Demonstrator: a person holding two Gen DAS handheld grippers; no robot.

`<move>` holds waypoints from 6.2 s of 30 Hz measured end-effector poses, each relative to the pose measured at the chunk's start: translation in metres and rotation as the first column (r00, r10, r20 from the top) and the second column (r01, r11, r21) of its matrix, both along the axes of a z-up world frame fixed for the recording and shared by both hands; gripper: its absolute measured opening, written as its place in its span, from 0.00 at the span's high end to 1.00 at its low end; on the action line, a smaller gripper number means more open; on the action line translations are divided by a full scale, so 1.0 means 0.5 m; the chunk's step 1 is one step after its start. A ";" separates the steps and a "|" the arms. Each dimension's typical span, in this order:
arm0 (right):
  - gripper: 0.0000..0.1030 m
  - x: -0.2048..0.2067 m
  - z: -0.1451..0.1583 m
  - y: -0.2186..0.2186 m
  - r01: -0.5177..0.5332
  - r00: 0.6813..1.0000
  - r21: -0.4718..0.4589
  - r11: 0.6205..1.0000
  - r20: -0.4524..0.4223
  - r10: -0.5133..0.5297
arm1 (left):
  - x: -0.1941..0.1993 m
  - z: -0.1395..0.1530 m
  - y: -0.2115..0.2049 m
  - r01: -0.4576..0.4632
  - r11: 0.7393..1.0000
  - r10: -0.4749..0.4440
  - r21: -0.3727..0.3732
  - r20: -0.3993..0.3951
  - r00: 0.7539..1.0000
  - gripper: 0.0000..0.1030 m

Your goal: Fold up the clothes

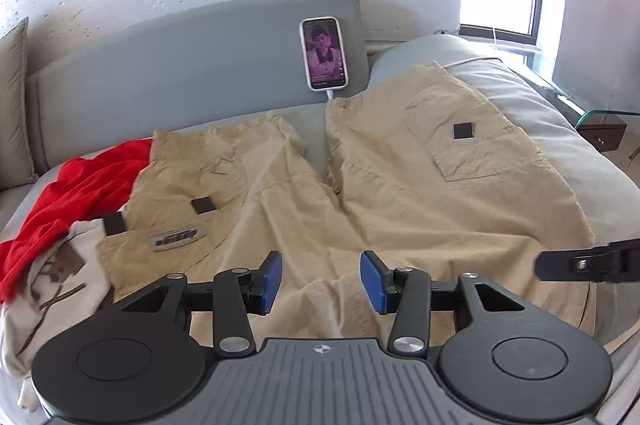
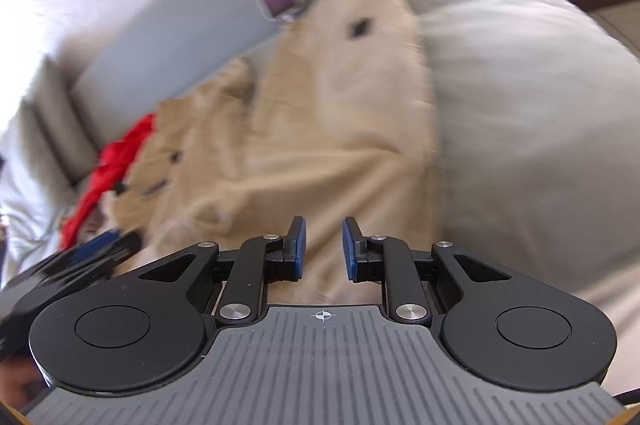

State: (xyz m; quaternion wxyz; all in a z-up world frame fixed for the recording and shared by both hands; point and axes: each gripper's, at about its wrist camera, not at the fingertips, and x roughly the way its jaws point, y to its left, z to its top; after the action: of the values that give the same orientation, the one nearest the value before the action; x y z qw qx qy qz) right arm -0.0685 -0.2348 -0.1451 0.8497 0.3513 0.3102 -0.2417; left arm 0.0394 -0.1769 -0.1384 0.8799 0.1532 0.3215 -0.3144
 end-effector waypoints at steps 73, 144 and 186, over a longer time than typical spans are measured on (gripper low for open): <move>0.65 0.370 -0.015 -0.630 0.005 0.998 0.022 1.000 0.060 -0.006 | 0.000 -0.068 -0.501 0.171 0.984 -0.175 -0.043 -0.118 0.977 0.88; 0.81 -0.015 0.035 -0.071 -0.312 0.914 -0.150 0.938 -0.317 0.253 | -0.102 -0.084 -0.116 0.006 0.995 0.020 0.102 -0.252 0.968 0.88; 0.39 0.462 0.235 -0.030 -0.401 0.904 -0.041 0.915 -0.181 0.387 | 0.418 0.152 0.233 -0.266 0.964 0.264 0.021 -0.207 0.942 0.40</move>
State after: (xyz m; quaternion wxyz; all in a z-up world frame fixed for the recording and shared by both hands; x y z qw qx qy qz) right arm 0.1625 -0.2496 -0.0273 0.8644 0.2264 0.4364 -0.1058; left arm 0.2482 -0.0602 -0.0625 0.8763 0.0718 0.4283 -0.2085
